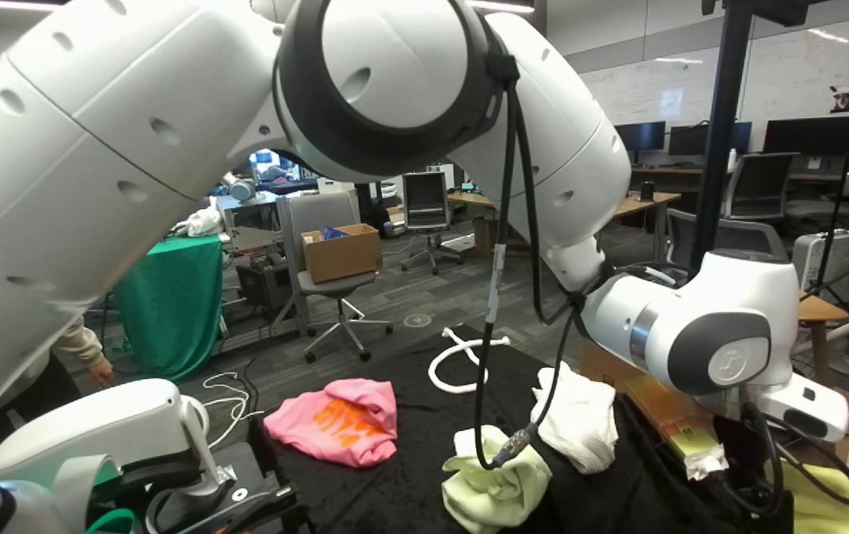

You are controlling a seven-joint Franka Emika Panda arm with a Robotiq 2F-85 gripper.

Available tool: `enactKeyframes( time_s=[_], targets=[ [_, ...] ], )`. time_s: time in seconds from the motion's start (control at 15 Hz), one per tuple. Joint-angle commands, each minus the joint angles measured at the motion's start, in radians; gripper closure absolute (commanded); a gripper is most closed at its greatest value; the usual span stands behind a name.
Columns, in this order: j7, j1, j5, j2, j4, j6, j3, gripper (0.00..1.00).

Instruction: Pile all the objects on the table

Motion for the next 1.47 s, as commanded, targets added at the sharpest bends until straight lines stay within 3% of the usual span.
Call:
enactKeyframes(
  time_s=[0.0, 1.4],
  targets=[
    [0.056, 0.022, 0.025, 0.052, 0.063, 0.023, -0.026, 0.00],
    [0.182, 0.073, 0.013, 0.134, 0.130, 0.127, -0.109, 0.00]
  ],
)
